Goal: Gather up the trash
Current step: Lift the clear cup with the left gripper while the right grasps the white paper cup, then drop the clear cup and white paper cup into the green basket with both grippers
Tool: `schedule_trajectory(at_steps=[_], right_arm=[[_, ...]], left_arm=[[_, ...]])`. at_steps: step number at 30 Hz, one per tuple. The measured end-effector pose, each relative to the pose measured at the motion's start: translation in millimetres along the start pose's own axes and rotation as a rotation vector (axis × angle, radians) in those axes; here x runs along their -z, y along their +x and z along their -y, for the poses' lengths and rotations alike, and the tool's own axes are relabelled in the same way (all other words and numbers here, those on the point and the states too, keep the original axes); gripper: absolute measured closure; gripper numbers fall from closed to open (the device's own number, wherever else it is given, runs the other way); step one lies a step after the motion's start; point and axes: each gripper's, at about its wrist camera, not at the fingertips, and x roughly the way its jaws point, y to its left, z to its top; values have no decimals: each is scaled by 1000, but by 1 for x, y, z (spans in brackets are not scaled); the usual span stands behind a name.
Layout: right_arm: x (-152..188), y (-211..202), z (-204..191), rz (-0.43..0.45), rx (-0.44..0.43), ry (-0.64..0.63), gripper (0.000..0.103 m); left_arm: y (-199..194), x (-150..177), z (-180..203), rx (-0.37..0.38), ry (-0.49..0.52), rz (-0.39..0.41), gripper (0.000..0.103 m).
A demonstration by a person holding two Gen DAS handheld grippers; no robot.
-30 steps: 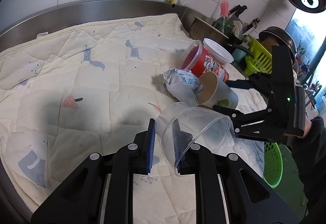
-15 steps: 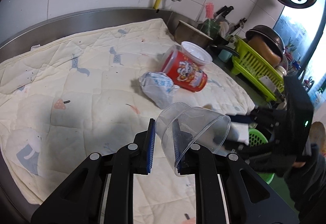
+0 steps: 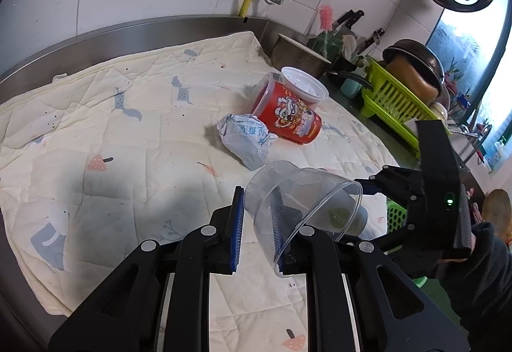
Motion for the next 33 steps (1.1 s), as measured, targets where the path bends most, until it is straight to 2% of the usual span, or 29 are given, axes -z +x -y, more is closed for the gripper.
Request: schedule_trajectory(at_steps=[3, 7, 12, 16, 20, 26, 30, 33], right_arm=[[-1, 8, -2, -6, 7, 1, 38], [2, 2, -2, 30, 16, 23, 40], [20, -26, 5, 88, 11, 114, 41], [49, -58, 18, 127, 40, 202, 41], [100, -92, 45, 131, 122, 326, 40], [200, -120, 99, 64, 262, 525, 40], [259, -121, 126, 7, 322, 647, 39], [299, -118, 144, -20, 335, 742, 39]], left_arm=[[2, 1, -2, -2, -6, -5, 87], [3, 3, -2, 1, -3, -13, 87], [2, 3, 11, 19, 20, -14, 87], [6, 6, 39, 54, 69, -26, 87], [13, 9, 77, 104, 121, -44, 87], [32, 22, 142, 201, 202, -84, 87], [56, 37, 192, 263, 259, -141, 87], [78, 52, 228, 299, 299, -192, 87]])
